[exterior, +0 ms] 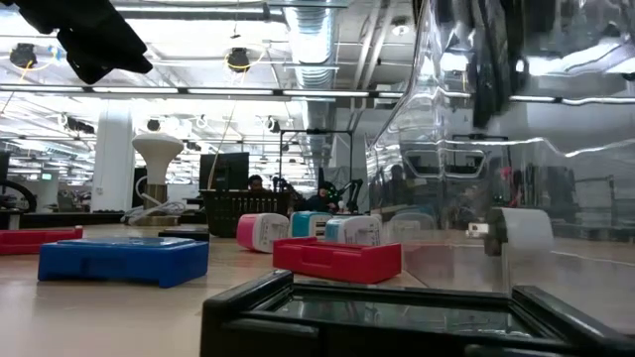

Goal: Pick & Place Office items
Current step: Put the left white charger adapter into the transparent bin

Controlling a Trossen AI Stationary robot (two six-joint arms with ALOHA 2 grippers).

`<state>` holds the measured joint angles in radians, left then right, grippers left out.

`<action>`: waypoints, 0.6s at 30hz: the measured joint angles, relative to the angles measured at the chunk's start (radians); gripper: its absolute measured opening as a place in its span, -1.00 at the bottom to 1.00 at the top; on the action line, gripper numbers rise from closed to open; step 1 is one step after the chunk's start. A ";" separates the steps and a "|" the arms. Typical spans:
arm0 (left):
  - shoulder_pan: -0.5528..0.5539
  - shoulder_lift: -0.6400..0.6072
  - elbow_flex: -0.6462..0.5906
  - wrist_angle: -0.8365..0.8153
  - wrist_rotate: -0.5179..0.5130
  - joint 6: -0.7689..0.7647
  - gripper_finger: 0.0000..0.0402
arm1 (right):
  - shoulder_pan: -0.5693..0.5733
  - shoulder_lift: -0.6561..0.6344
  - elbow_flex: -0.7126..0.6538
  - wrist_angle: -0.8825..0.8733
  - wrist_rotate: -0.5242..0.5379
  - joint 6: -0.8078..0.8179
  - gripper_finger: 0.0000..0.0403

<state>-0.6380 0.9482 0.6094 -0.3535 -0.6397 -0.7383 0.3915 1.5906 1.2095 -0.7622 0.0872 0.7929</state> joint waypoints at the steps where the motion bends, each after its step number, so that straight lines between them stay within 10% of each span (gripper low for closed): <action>1: 0.000 0.000 0.000 -0.005 -0.008 0.000 -0.45 | -0.009 -0.032 0.000 0.000 0.032 0.030 0.38; 11: 0.000 0.000 0.000 -0.003 -0.099 0.000 -0.45 | -0.290 -0.132 0.001 0.005 0.168 0.199 0.36; 18: 0.012 -0.007 0.000 0.029 -0.116 -0.002 -0.45 | -0.437 -0.022 0.095 0.048 0.020 -0.086 0.36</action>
<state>-0.6258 0.9417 0.6094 -0.3250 -0.7561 -0.7403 -0.0458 1.5688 1.3047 -0.7146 0.1067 0.7065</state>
